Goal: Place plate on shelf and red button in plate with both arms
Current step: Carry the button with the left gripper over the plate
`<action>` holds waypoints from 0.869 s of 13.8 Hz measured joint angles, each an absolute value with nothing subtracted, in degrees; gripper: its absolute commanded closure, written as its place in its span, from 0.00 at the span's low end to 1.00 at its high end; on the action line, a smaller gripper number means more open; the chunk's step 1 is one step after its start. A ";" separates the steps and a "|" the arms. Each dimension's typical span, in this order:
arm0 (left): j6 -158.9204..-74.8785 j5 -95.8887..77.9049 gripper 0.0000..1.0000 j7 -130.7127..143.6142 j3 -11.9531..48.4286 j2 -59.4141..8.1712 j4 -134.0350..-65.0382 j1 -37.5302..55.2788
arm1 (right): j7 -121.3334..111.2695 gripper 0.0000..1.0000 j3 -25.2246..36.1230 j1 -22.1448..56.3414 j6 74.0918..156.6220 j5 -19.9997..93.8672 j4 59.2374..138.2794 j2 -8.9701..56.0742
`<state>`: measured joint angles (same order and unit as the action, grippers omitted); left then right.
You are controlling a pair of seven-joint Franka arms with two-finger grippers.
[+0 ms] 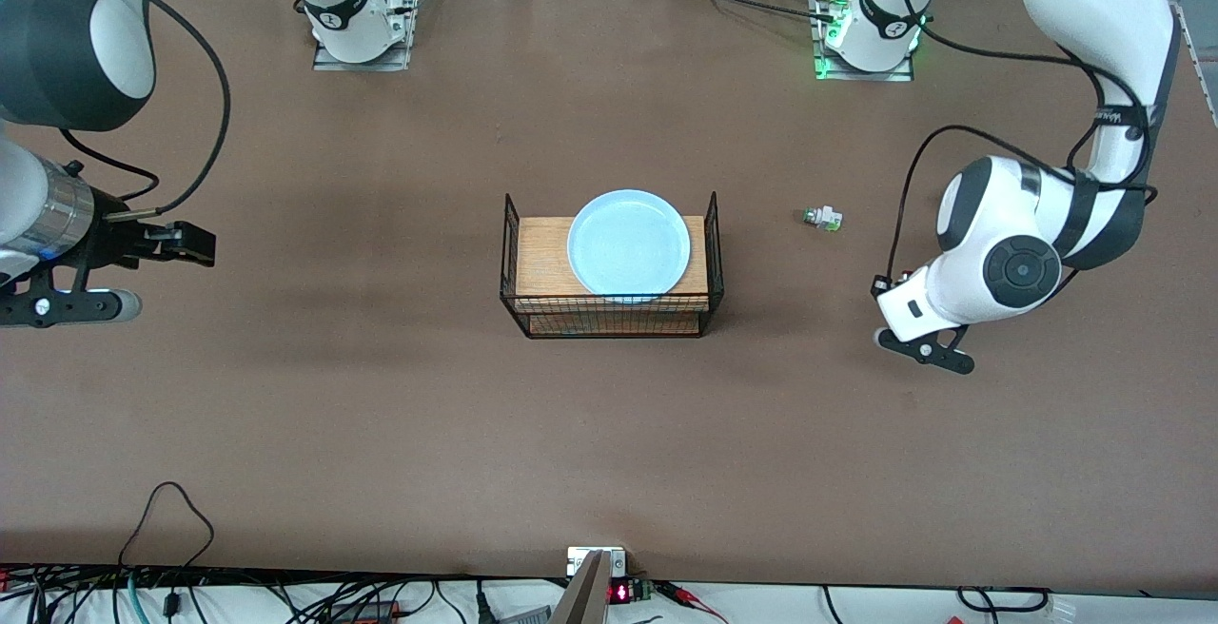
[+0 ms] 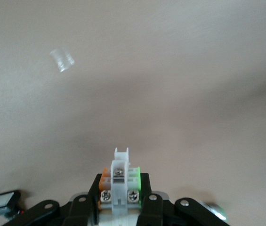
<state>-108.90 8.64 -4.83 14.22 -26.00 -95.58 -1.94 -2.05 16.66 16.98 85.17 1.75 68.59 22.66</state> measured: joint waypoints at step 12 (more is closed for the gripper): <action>-97.80 0.92 1.00 17.20 19.58 -27.62 -73.53 20.35 | -1.77 0.17 2.00 3.47 93.90 -2.91 94.62 4.37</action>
